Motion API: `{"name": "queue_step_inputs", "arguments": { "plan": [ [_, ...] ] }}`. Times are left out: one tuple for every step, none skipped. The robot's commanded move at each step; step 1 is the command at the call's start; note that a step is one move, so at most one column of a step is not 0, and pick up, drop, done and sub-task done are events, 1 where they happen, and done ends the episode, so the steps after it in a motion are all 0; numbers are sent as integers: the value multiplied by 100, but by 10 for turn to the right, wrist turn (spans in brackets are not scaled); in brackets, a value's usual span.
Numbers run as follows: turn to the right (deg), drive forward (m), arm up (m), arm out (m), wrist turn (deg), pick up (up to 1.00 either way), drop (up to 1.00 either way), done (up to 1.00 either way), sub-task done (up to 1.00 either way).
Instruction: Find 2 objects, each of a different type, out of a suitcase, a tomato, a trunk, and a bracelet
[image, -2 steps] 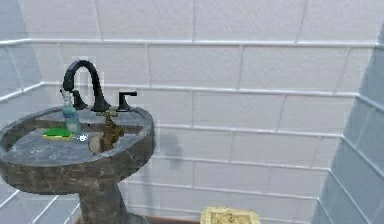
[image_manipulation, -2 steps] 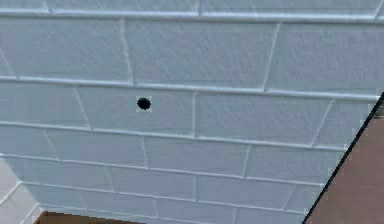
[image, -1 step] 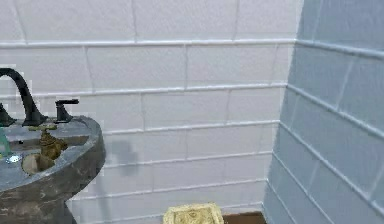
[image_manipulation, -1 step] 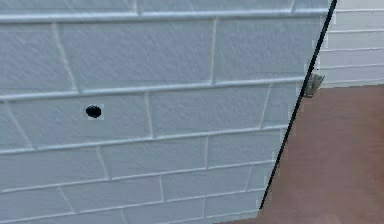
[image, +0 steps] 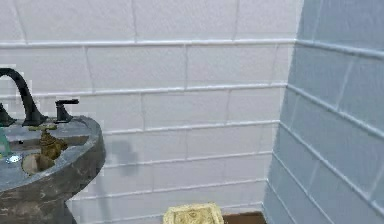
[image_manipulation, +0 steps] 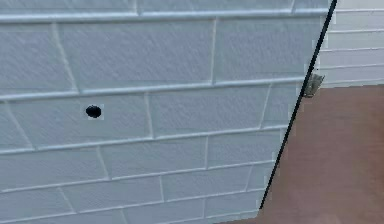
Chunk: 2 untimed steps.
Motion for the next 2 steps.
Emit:
{"name": "queue_step_inputs", "arguments": {
  "plan": [
    [450, 0, 0, 0, 0, 0, 0, 0, 0],
    [450, 0, 0, 0, 0, 0, 0, 0, 0]
  ]
}}
